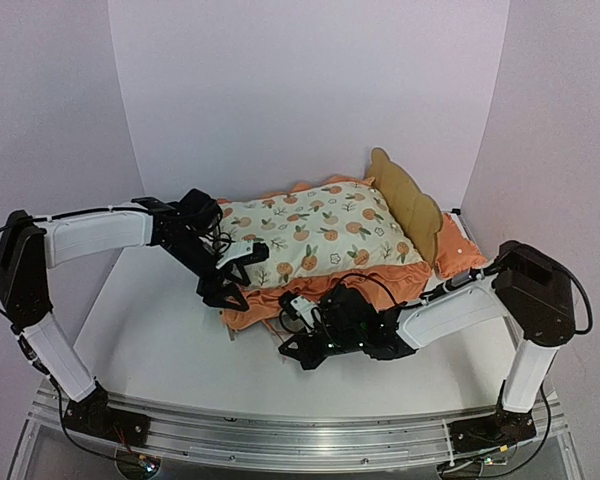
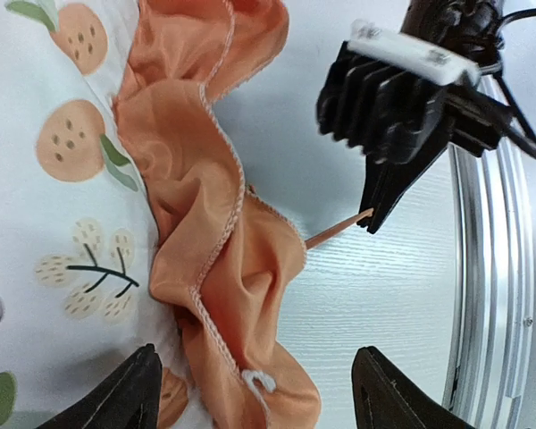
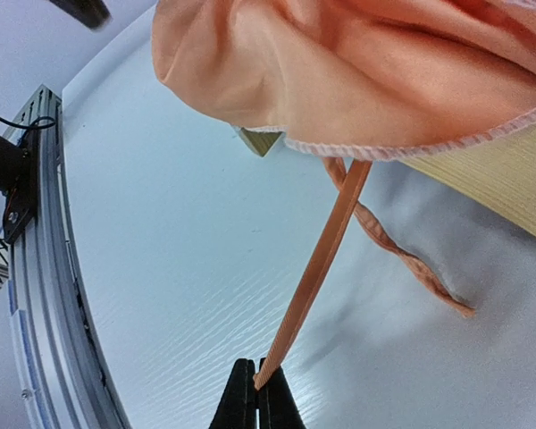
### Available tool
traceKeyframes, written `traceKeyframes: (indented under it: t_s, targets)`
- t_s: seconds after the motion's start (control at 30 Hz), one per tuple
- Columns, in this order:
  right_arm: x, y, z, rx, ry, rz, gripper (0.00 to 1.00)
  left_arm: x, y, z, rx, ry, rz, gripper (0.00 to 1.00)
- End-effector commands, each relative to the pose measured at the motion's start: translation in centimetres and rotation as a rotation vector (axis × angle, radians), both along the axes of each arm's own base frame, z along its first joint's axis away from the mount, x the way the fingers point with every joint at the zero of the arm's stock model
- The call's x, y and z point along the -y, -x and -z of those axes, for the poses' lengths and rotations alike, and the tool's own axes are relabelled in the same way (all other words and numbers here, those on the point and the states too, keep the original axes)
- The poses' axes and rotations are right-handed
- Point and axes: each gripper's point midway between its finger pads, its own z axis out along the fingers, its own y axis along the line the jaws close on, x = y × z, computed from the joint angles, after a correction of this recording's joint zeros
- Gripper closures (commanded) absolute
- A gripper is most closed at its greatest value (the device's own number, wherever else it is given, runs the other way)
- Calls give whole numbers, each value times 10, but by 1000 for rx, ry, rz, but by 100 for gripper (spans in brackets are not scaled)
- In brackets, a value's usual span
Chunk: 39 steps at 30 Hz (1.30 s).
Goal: Set up the pet bed
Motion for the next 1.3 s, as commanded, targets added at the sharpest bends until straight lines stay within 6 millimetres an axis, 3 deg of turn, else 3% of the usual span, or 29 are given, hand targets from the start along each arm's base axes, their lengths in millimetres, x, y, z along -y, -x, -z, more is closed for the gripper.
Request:
traceKeyframes:
  t_s: [0.0,0.1,0.17,0.23,0.37,0.4,0.6,0.67,0.77,0.93,1.13,1.27]
  targets:
    - [7,33,-17,-161,47,-80,100,-3,26,-58,40,162,84,25]
    - [2,42,-27,-228,41,-98,100,-5,41,-88,64,272,54,30]
    - [-5,48,-40,-293,3,-113,100,-6,52,-93,56,322,-11,37]
    - [-11,51,-45,-352,-18,-105,100,-8,69,-83,8,356,-64,43]
    - [-10,43,-25,-407,-13,-3,100,-4,108,-48,-73,455,-106,45]
    - [-10,42,-18,-433,-17,23,100,-2,109,-39,-85,474,-148,44]
    - [-18,28,-17,-478,-149,155,100,20,115,-9,-177,516,-273,39]
    - [-20,25,-18,-461,-173,175,100,24,118,10,-221,501,-293,38]
    - [-19,21,-13,-446,-202,211,100,25,119,38,-261,474,-322,36]
    - [-20,14,-5,-473,-275,269,100,29,118,63,-284,469,-354,34]
    - [-25,18,3,-499,-299,268,100,31,106,74,-231,487,-389,33]
    - [-20,18,0,-496,-315,277,100,32,103,85,-244,462,-408,40]
